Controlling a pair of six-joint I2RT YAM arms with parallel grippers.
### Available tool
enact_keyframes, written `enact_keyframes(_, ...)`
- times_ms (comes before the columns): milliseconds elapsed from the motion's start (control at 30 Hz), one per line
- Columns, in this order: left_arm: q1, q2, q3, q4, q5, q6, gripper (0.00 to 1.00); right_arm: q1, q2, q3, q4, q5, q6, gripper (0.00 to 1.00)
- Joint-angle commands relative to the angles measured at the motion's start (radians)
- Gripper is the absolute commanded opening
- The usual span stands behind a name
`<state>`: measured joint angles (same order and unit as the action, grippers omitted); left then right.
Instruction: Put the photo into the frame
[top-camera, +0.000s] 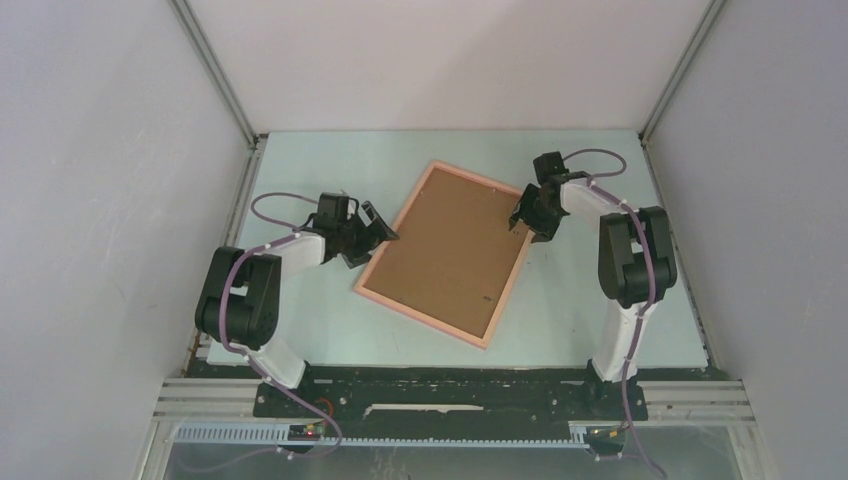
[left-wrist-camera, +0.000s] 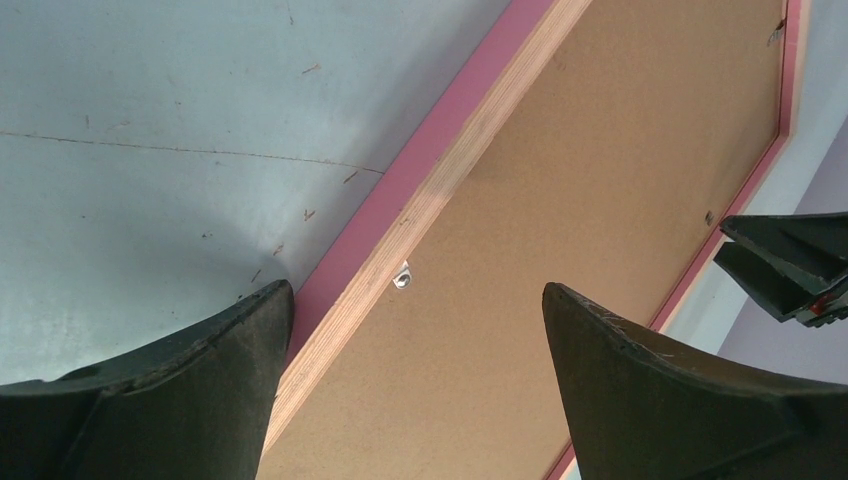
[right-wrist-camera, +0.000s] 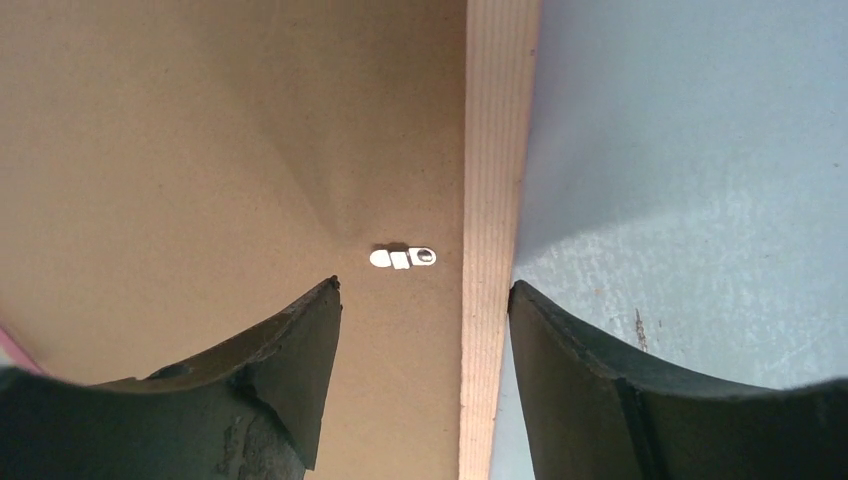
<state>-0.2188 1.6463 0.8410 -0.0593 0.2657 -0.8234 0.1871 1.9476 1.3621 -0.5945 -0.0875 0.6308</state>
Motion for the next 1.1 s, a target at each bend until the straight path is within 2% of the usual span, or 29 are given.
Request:
enact_keyframes(0, -0.029, -0.037, -0.016, 0.006, -0.002, -0.016, 0.95, 0.038, 0.054, 0.104, -0.121, 0.086, 0.099, 0.69)
enact_keyframes(233, -0.030, -0.040, -0.017, 0.006, 0.003, -0.011, 0.95, 0.058, 0.114, 0.209, -0.209, 0.186, 0.158, 0.69)
enact_keyframes(700, -0.028, -0.042, -0.019, 0.009, 0.017, -0.006, 0.95, 0.049, 0.163, 0.246, -0.238, 0.187, 0.182, 0.65)
enact_keyframes(1067, -0.029, -0.042, -0.020, 0.012, 0.020, -0.006, 0.95, 0.036, 0.130, 0.195, -0.182, 0.098, 0.137, 0.44)
